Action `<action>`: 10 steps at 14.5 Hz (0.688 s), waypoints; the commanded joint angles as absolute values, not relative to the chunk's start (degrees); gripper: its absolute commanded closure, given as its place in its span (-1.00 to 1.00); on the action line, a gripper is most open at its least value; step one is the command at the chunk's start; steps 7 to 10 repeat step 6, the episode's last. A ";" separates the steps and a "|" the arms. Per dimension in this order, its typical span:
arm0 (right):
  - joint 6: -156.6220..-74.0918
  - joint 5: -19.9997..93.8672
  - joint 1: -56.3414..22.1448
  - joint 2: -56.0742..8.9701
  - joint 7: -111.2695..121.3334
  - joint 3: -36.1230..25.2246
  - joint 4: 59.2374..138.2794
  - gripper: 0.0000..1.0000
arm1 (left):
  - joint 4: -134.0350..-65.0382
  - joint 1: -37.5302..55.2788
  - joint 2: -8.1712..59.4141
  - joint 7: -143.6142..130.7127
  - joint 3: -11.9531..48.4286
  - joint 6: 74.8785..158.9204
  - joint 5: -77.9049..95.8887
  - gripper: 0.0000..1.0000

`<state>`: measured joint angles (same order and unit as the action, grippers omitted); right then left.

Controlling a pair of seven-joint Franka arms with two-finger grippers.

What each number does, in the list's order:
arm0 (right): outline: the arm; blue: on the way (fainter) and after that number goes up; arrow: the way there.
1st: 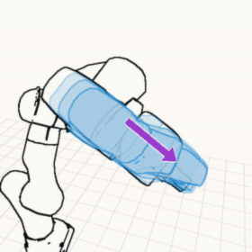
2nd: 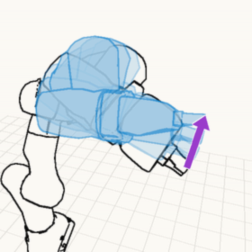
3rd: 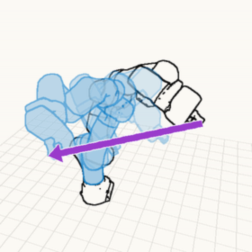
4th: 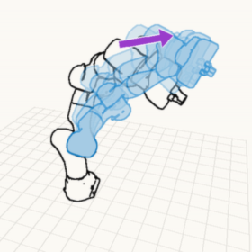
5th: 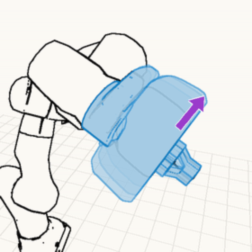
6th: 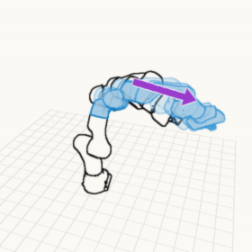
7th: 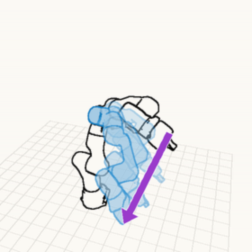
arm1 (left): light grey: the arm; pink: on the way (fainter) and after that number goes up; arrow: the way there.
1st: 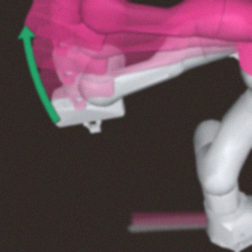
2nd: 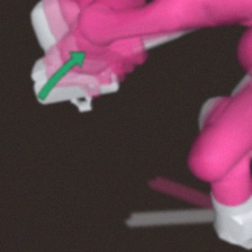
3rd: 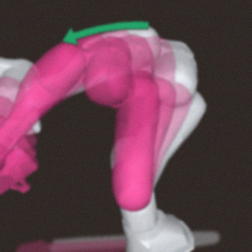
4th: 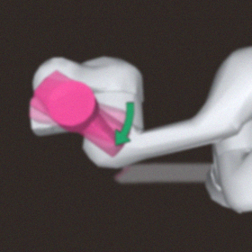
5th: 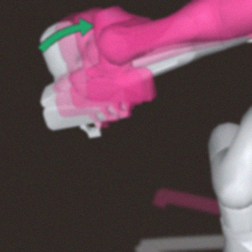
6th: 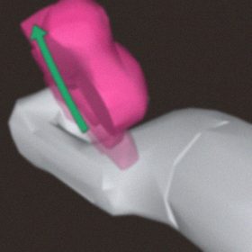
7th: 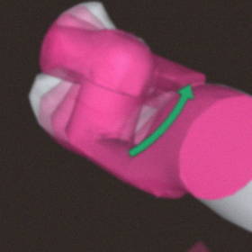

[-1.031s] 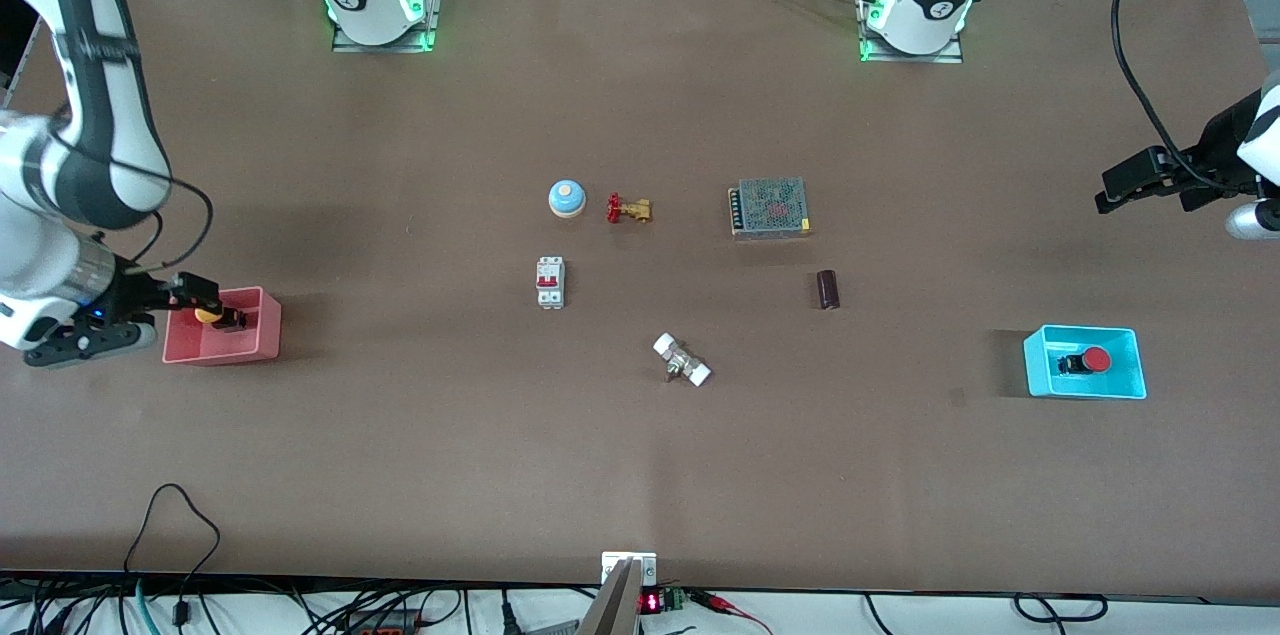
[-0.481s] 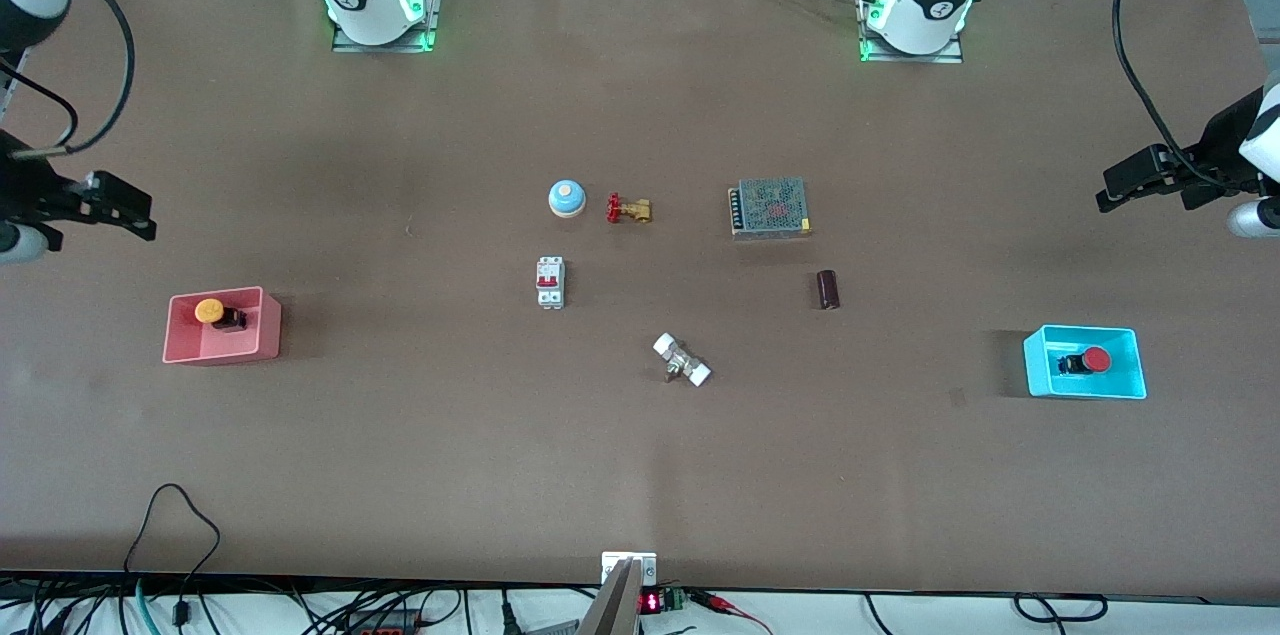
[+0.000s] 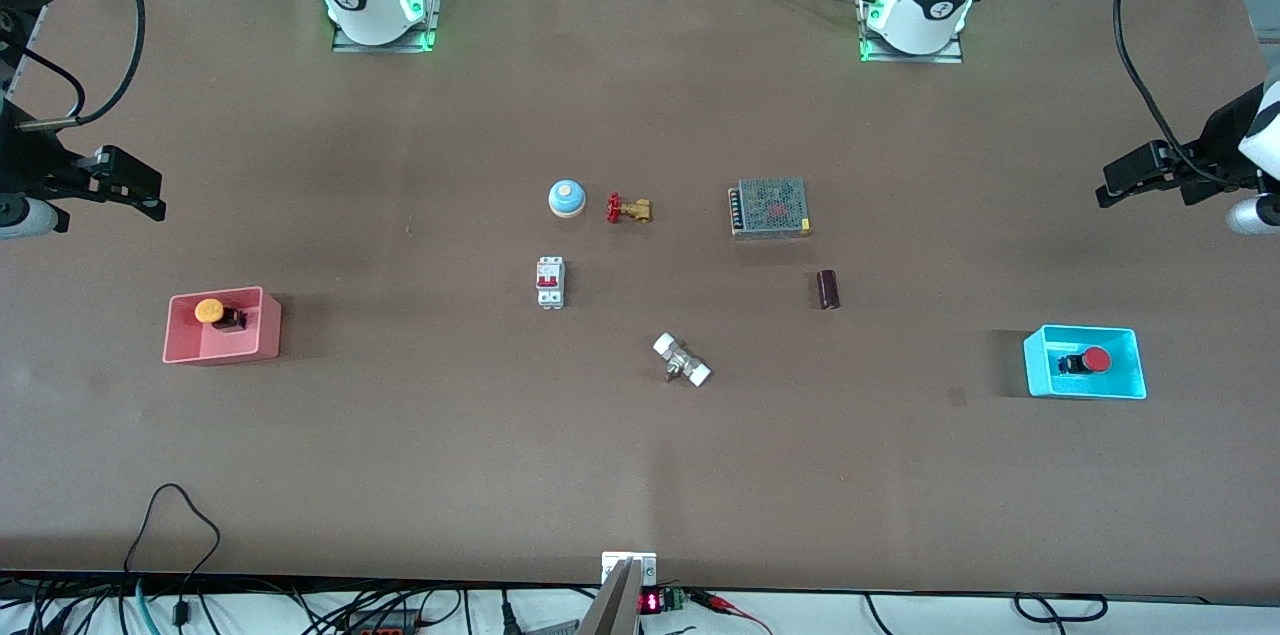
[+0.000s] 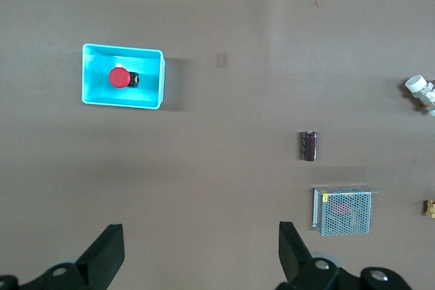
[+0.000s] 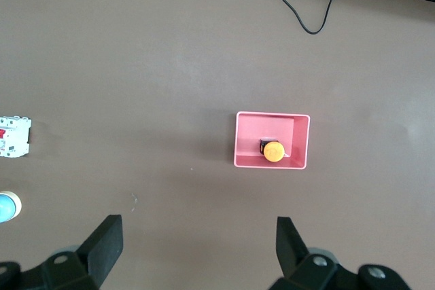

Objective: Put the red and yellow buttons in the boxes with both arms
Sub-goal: 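Open the right gripper and raise it away from the pink box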

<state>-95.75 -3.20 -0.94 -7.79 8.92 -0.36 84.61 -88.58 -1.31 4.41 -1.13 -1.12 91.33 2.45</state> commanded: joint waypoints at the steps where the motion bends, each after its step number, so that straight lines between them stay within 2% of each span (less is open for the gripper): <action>1: -94.66 -3.52 -1.05 -7.29 8.00 -0.09 84.46 -1.00 | -89.74 -1.05 3.08 -0.61 -1.41 90.88 1.58 -1.00; 4: -91.77 -3.52 -2.19 -7.03 3.79 -0.09 84.46 -1.00 | -89.65 -1.05 3.08 -0.62 -1.41 90.53 1.58 -1.00; 10: -91.32 -3.60 -2.63 -6.86 4.13 -0.09 84.64 -1.00 | -89.65 -1.05 3.16 -0.62 -1.32 90.61 1.50 -1.00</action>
